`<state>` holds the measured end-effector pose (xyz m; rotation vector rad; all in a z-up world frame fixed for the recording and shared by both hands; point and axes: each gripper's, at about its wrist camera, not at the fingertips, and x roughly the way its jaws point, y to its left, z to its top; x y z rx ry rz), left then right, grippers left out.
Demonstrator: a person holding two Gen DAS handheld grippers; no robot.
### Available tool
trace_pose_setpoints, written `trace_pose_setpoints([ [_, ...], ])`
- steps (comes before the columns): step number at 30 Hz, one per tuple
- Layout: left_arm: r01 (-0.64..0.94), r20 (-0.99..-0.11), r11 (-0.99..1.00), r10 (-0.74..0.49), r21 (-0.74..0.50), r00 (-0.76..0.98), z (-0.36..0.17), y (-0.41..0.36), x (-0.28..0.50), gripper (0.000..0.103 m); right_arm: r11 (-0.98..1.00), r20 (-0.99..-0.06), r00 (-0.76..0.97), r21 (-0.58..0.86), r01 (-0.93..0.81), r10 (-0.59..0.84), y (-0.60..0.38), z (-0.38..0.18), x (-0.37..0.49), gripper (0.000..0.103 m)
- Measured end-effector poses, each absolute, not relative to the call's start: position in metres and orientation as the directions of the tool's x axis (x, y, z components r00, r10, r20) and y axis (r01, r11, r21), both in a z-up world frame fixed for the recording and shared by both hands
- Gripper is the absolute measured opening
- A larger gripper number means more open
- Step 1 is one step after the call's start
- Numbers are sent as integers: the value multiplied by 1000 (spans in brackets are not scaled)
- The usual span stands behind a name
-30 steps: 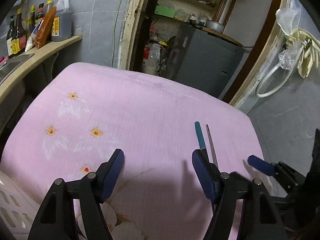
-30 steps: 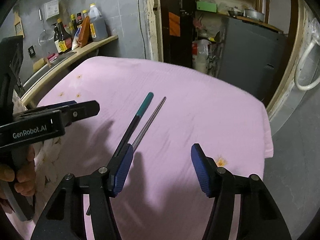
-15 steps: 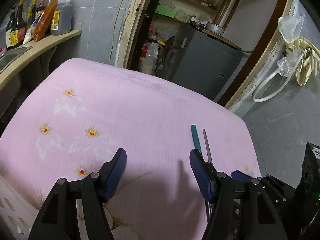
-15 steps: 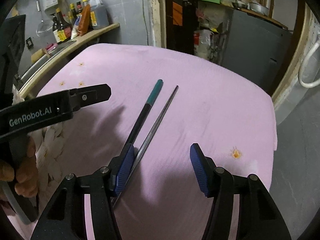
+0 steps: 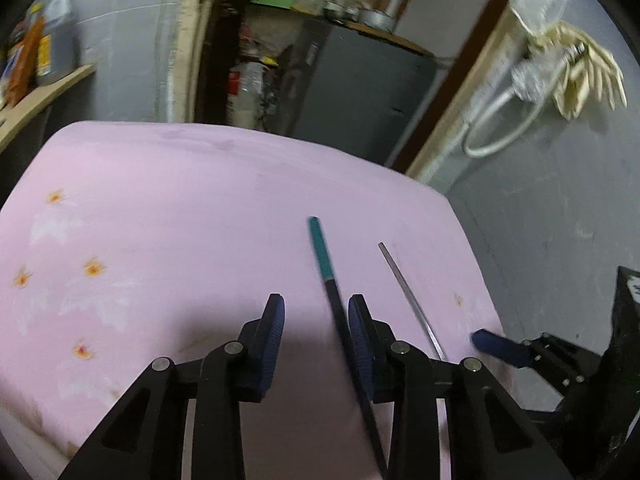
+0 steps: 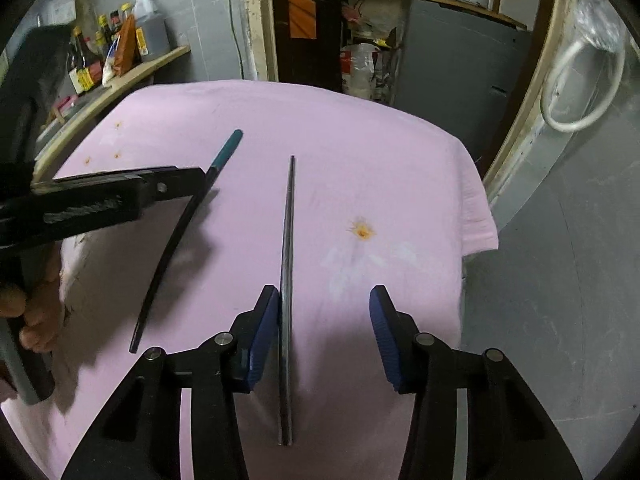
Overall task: Organize utensils
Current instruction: 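Grasp the teal chopstick with the left tool while the right tool grasps the silver rod, then carry both sticks over the white caddy and open both tools to drop them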
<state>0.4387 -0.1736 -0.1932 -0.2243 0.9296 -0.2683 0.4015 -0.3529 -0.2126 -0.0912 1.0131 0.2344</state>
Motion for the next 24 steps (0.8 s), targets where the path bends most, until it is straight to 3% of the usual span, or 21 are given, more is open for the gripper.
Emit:
trace_pose_setpoints([
  [7, 127, -797, 967, -254, -221, 548, -191, -190, 462, 29, 947, -838, 495, 72, -313, 228, -347, -215, 433, 41],
  [15, 147, -838, 976, -211, -158, 503, -189, -197, 479, 13, 912, -846, 473, 36, -408, 245, -314, -212, 455, 19],
  [17, 151, -844, 974, -222, -169, 489, -189, -199, 481, 11, 908, -861, 442, 51, -416, 251, -307, -209, 461, 8],
  [20, 131, -846, 969, -247, -210, 472, -188, -192, 481, 9, 919, -862, 420, 120, -375, 284, -316, -207, 464, 5],
  [24, 114, -823, 958, -285, -264, 492, -183, -180, 466, 8, 921, -790, 495, 218, -324, 361, -340, -184, 442, 4],
])
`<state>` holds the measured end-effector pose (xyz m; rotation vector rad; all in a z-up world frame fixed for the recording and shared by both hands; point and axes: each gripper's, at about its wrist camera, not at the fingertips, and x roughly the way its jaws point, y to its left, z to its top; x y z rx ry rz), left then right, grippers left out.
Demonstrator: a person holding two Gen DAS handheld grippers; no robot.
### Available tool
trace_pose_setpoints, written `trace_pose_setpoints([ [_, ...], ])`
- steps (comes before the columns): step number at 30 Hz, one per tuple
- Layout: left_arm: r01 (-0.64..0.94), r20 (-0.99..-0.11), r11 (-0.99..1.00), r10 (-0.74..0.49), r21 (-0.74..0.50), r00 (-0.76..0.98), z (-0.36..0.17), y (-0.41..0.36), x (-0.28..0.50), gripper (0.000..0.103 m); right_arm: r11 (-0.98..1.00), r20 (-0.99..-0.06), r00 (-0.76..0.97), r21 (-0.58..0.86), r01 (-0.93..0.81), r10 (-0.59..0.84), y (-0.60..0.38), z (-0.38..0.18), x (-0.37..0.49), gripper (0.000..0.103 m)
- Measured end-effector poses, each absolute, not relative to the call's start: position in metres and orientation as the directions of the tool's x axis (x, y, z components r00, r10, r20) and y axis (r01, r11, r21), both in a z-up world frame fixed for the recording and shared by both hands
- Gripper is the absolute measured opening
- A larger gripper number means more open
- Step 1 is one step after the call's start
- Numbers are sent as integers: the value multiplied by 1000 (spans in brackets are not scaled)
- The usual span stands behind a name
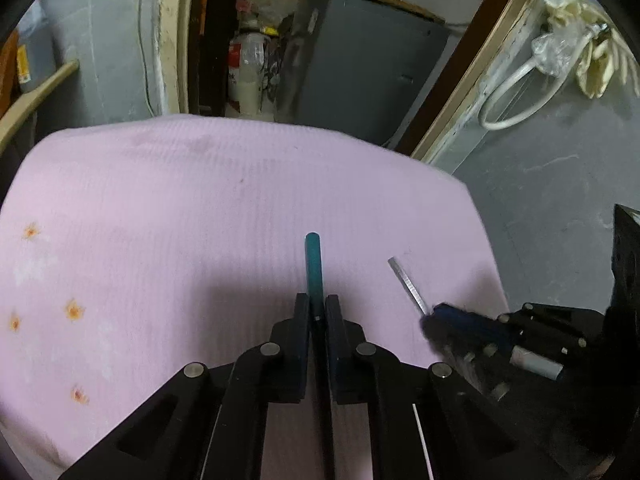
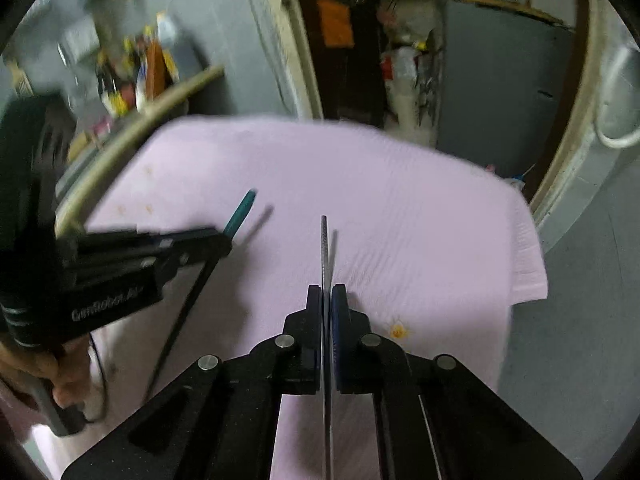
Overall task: Organize utensils
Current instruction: 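Carry both sticks over the white caddy and open both tools to drop them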
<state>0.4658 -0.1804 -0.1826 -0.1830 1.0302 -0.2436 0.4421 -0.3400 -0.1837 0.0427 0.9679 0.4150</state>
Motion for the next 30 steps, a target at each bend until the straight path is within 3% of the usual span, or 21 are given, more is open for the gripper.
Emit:
trace_pose_setpoints([
  [5, 124, -750, 941, -327, -315, 575, -157, -167, 424, 7, 919, -714, 587, 222, -327, 382, -347, -151, 401, 4],
  [14, 192, -674, 944, -326, -269, 662, -112, -159, 359, 7, 936, -624, 701, 169, -310, 345, -347, -106, 342, 3],
  [30, 264, -591, 936, -352, -234, 726, -76, -138, 278, 7, 963, -513, 816, 178, -201, 265, -350, -86, 252, 3],
])
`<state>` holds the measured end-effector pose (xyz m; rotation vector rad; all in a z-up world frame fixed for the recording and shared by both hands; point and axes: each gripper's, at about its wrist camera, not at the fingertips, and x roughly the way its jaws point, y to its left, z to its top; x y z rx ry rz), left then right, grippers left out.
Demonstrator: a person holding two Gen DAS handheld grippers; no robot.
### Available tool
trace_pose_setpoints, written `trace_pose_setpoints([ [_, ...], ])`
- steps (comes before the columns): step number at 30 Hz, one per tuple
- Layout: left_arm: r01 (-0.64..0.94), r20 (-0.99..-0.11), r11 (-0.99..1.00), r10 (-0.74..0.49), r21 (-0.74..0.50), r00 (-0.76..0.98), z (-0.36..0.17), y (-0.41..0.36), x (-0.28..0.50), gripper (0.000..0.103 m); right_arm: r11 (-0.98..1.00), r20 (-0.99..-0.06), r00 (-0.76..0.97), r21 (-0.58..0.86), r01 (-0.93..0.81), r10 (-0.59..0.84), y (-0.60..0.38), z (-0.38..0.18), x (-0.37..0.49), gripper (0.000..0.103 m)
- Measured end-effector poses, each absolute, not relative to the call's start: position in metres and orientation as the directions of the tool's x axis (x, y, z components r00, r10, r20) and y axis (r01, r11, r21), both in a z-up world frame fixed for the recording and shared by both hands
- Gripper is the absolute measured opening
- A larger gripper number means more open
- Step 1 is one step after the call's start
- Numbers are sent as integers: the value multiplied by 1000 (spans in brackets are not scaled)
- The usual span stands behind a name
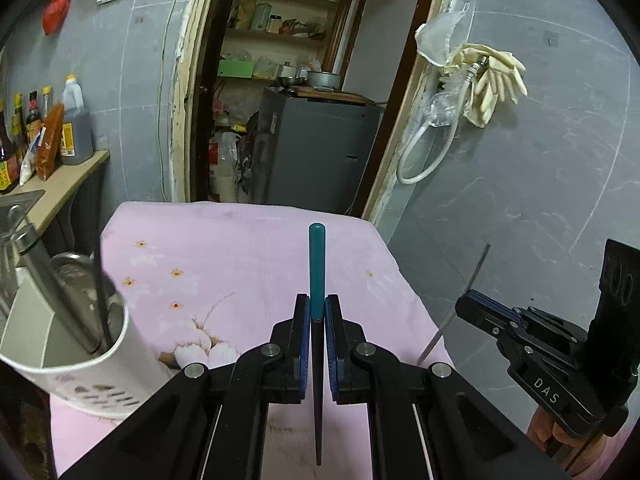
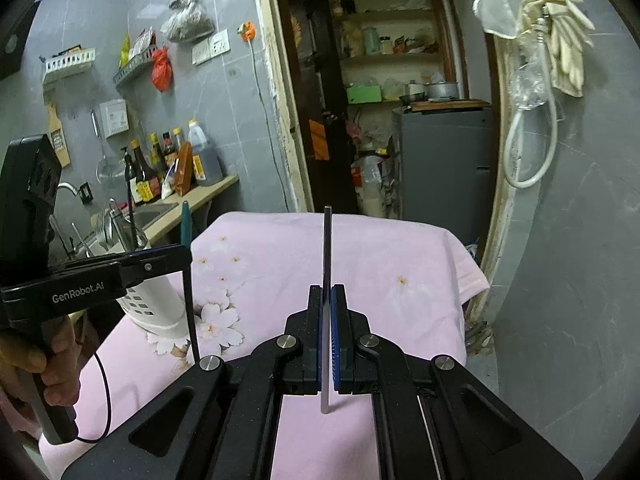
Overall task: Organize utensils
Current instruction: 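Carry both sticks over the white caddy and open both tools to drop them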
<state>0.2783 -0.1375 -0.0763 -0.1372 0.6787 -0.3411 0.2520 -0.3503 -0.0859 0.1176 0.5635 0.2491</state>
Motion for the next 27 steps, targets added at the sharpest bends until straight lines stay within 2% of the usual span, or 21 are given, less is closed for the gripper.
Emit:
trace_pose_setpoints([
  [6, 267, -551, 935, -353, -233, 756, -62, -131, 252, 7, 964, -469, 845, 184, -192, 258, -346, -70, 235, 3],
  [15, 238, -443, 951, -304, -200, 843, -3, -87, 224, 7, 928, -354, 861, 212, -307, 366, -307, -4, 224, 3],
  [20, 166, -367, 971, -220, -173, 904, 37, -38, 214, 7, 883, -281, 841, 227, -411, 463, -263, 29, 226, 3],
  [27, 37, -316, 984, -91, -173, 944, 62, 38, 224, 7, 837, -214, 810, 163, -522, 546, -189, 57, 237, 3],
])
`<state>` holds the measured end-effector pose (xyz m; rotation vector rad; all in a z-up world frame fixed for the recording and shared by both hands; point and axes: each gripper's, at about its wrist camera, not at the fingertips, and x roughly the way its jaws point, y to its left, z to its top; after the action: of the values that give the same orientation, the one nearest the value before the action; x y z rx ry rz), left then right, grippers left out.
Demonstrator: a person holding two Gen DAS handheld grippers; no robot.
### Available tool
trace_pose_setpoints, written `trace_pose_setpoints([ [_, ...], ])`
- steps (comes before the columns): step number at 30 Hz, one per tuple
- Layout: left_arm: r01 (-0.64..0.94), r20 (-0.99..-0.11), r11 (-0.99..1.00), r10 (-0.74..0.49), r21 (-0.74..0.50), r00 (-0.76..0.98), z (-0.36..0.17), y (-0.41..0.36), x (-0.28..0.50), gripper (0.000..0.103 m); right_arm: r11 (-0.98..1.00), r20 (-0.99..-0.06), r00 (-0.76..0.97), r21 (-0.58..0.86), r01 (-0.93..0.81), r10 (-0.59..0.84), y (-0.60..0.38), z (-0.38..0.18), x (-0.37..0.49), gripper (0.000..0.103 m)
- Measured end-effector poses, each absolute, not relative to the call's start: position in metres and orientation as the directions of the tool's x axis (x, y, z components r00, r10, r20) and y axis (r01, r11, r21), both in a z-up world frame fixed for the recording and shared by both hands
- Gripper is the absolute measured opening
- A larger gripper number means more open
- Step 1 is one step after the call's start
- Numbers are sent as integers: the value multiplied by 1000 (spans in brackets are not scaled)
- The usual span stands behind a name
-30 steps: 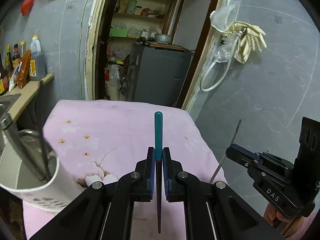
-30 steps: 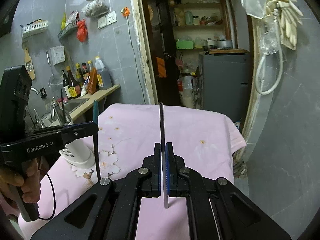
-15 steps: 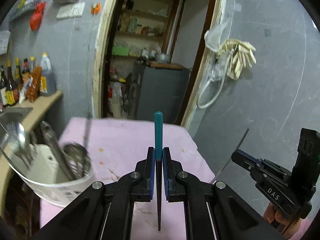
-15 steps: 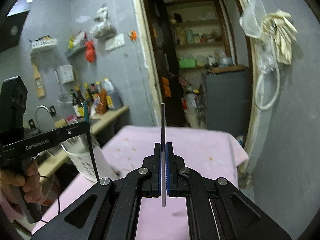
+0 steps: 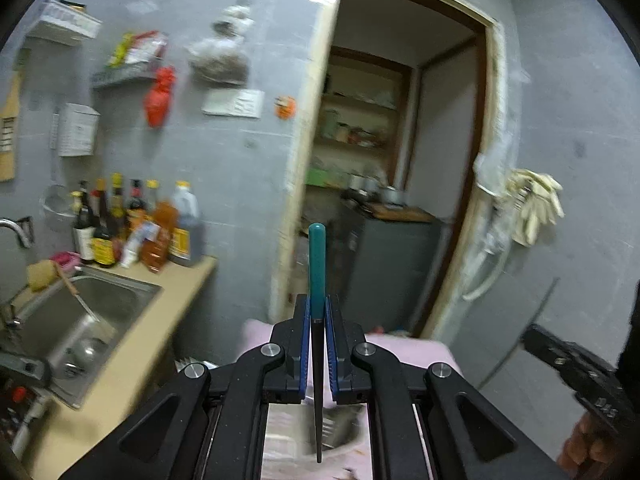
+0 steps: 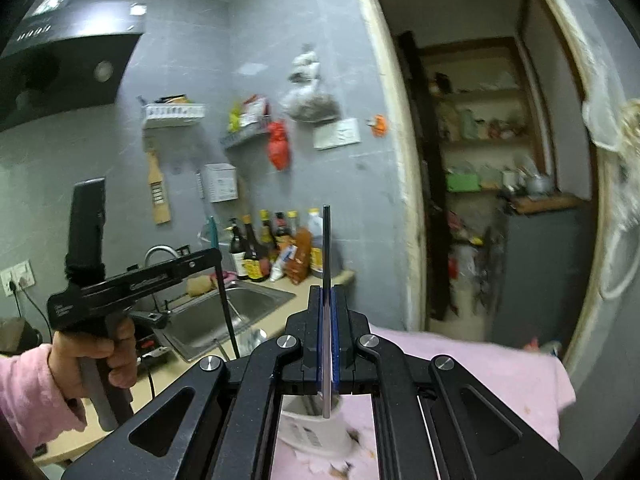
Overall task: Organize utensils
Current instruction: 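Carry both sticks over the white caddy and open both tools to drop them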
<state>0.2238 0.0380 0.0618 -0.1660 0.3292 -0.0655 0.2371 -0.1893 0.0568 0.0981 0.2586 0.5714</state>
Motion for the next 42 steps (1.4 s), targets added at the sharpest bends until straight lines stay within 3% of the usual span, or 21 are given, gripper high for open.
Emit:
trace_pose_setpoints([
  [8, -55, -316, 979, -9, -194, 949, 47, 98, 251, 7, 836, -264, 795, 117, -536, 547, -134, 42, 261, 3],
  [15, -33, -333, 970, -51, -242, 942, 20, 106, 263, 7, 858, -326, 797, 118, -500, 509, -124, 21, 275, 3],
  [20, -16, -336, 979, -55, -204, 940, 5, 97, 266, 7, 878, -371, 799, 126, -462, 473, -124, 0, 282, 3],
  [31, 35, -420, 982, -111, -184, 901, -27, 88, 268, 8, 910, -490, 772, 128, -395, 405, -113, -36, 287, 4],
  [35, 47, -468, 983, -127, -179, 875, -33, 89, 267, 8, 917, -490, 778, 145, -373, 394, -114, -36, 280, 12],
  [37, 62, -479, 981, -145, -184, 866, -32, 90, 263, 16, 918, -480, 784, 158, -363, 393, -117, -34, 275, 18],
  [39, 66, -475, 980, -150, -188, 867, -30, 92, 257, 38, 923, -471, 795, 170, -344, 383, -120, -30, 268, 20],
  [42, 71, -457, 976, -160, -205, 875, -25, 94, 246, 40, 931, -456, 812, 182, -317, 365, -126, -24, 259, 26],
])
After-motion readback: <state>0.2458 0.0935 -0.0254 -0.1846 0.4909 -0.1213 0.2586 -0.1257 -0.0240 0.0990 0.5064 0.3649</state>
